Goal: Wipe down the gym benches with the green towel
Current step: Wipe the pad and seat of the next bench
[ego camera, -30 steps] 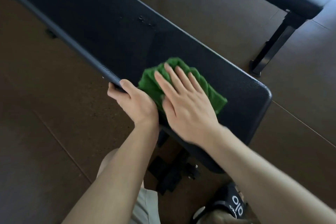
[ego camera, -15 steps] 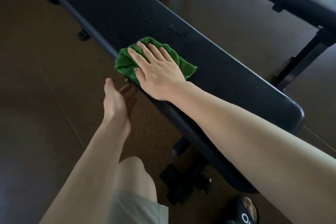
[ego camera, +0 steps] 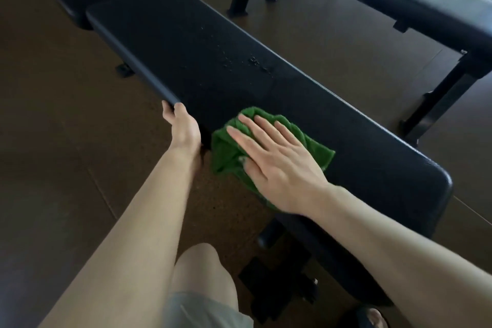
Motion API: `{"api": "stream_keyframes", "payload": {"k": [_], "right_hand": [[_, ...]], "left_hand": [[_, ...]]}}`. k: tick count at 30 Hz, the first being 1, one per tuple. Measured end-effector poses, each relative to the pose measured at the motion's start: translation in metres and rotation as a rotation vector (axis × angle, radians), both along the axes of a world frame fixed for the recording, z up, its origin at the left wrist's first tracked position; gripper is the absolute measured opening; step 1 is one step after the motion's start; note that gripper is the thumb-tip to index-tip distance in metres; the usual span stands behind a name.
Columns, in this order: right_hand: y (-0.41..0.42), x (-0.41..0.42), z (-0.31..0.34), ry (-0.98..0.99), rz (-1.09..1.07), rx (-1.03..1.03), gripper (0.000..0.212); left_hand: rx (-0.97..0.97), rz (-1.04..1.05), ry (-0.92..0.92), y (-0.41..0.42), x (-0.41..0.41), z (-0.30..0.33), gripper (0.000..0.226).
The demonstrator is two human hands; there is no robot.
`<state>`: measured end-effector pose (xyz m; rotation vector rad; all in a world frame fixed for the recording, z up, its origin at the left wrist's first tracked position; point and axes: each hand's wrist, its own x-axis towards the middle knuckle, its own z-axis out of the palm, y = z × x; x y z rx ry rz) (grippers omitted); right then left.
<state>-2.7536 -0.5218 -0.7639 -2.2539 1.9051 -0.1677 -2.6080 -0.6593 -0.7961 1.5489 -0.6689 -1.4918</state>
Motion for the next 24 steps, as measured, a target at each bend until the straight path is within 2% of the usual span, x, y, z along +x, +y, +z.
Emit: {"api": "stream_keyframes", "payload": {"k": [3, 6, 9, 12, 15, 20, 24], "right_hand": [[-0.079, 0.009, 0.000, -0.006, -0.100, -0.003, 0.057], [-0.098, 0.017, -0.001, -0.008, -0.128, -0.008, 0.059], [-0.034, 0.014, 0.000, -0.032, -0.106, 0.000, 0.059], [0.054, 0.003, 0.003, -0.007, -0.089, 0.031, 0.060], [0.070, -0.014, 0.006, 0.009, -0.054, 0.067, 0.059], [-0.025, -0.028, 0.000, 0.014, -0.108, -0.009, 0.059], [-0.105, -0.029, 0.002, 0.010, -0.201, 0.028, 0.057]], "left_hand": [[-0.013, -0.049, -0.031, 0.010, 0.006, 0.002, 0.054], [0.007, -0.066, -0.032, 0.014, 0.005, 0.005, 0.054], [0.044, 0.096, 0.033, 0.005, -0.010, 0.011, 0.054], [0.023, 0.192, -0.060, 0.012, -0.035, 0.017, 0.053], [-0.009, 0.236, -0.139, 0.018, -0.043, 0.010, 0.053], [-0.018, 0.256, -0.221, 0.017, -0.043, 0.005, 0.052], [-0.033, 0.248, -0.258, 0.018, -0.041, 0.010, 0.052]]}}
